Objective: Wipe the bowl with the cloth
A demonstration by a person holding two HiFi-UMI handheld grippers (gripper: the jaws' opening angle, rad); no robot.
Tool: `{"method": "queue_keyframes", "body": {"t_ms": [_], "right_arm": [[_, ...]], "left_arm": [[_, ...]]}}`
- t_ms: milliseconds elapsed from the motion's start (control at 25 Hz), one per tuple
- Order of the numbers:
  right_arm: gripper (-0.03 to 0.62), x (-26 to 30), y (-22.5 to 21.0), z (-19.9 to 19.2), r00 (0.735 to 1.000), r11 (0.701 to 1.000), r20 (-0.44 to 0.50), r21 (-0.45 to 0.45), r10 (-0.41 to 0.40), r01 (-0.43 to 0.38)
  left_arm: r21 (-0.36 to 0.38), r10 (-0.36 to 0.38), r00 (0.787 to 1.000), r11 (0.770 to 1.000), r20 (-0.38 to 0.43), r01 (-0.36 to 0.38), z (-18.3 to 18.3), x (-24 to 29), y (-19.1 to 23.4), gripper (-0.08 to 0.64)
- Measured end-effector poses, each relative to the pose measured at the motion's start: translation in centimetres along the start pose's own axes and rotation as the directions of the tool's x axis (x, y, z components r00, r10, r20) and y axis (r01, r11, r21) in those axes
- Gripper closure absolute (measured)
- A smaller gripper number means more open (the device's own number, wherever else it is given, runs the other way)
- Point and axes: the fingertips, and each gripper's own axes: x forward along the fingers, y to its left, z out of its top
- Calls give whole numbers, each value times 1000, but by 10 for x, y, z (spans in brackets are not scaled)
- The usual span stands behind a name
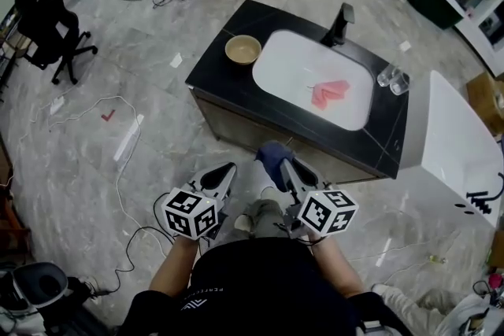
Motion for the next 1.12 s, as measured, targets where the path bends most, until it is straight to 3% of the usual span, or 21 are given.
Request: {"method": "queue_keyframes", "body": {"t_ms": [200, 440, 600, 840, 960, 1120], "right_arm": [[534, 19, -12, 30, 999, 999, -9, -26, 43, -43], [535, 44, -28, 58, 996, 996, -23, -34, 87, -87], [534, 58, -39, 73, 993, 993, -27, -24, 114, -114], [534, 75, -54, 89, 989, 989, -36, -28, 146, -147], [534, 86, -59, 95, 987, 988, -40, -24, 154, -155], [534, 96, -63, 100, 989, 989, -48, -23, 143, -144]], "left_arm": [[15, 9, 1000, 1000, 28, -10, 29, 29, 3, 548], [83, -9, 1000, 997, 18, 8, 56, 70, 4, 548], [77, -36, 999, 996, 11, 35, 65, 91, 2, 548], [104, -3, 998, 995, 69, -4, 84, 109, 8, 548], [134, 4, 998, 991, 61, -12, 89, 116, 14, 548], [168, -41, 998, 985, 45, 33, 97, 122, 14, 548]]}}
